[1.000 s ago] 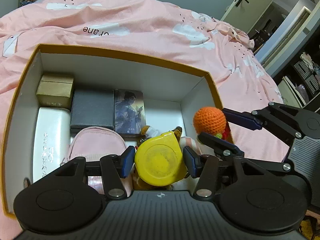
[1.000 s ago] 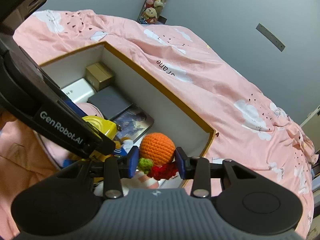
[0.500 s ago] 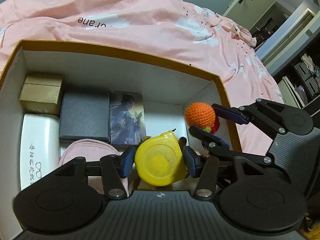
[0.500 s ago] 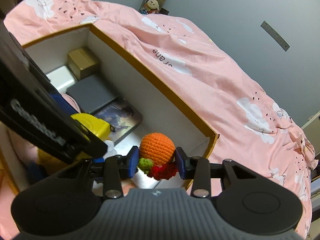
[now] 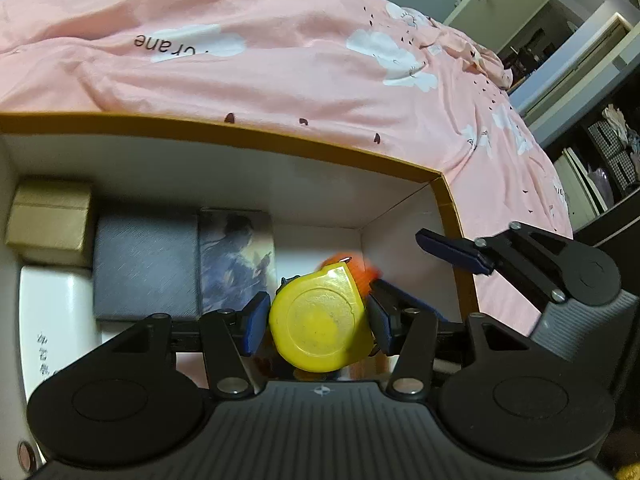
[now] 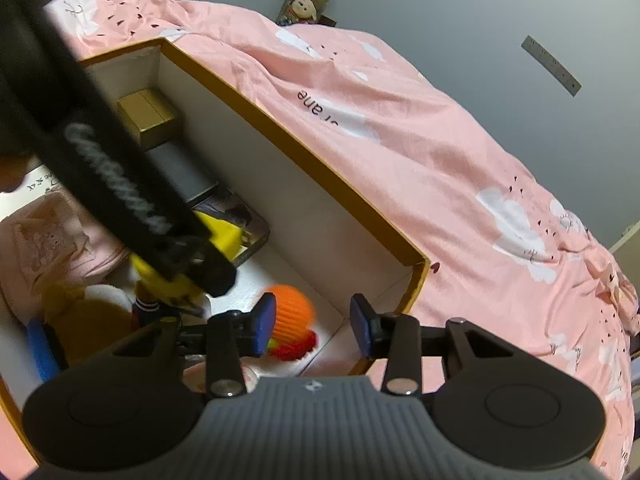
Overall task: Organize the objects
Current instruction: 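Lower the tape measure and fruit into the box and open both tools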
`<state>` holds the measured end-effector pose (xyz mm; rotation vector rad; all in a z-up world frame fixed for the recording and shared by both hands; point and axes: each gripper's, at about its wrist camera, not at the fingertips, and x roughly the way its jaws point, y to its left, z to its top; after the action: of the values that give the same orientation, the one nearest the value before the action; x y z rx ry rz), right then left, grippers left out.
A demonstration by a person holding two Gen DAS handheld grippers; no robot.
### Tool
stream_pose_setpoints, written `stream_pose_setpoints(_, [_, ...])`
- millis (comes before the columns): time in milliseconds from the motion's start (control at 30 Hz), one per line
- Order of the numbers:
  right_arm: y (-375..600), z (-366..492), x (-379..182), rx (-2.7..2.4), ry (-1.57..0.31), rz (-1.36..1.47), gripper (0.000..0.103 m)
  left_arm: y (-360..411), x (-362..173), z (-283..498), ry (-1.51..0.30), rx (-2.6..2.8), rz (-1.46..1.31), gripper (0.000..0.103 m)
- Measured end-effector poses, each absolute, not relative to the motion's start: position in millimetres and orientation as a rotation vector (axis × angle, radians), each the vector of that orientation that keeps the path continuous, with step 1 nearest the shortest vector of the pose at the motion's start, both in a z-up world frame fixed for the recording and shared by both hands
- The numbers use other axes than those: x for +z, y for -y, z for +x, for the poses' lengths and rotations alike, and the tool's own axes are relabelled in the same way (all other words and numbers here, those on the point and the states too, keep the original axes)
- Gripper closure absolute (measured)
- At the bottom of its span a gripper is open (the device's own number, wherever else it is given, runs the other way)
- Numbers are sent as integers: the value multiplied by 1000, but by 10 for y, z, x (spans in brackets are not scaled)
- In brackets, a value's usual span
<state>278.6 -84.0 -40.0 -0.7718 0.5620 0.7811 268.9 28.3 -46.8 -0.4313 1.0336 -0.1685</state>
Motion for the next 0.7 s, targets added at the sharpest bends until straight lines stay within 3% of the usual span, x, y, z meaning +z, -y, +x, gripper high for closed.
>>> stream_pose_setpoints(533, [1078, 2655, -129, 693, -482, -708, 57, -54, -567, 3174, -1047, -75, -278, 43])
stream_pose_setpoints(700, [1117, 2657, -123, 690, -492, -676, 57, -55, -648, 3256, -1070, -94, -351, 42])
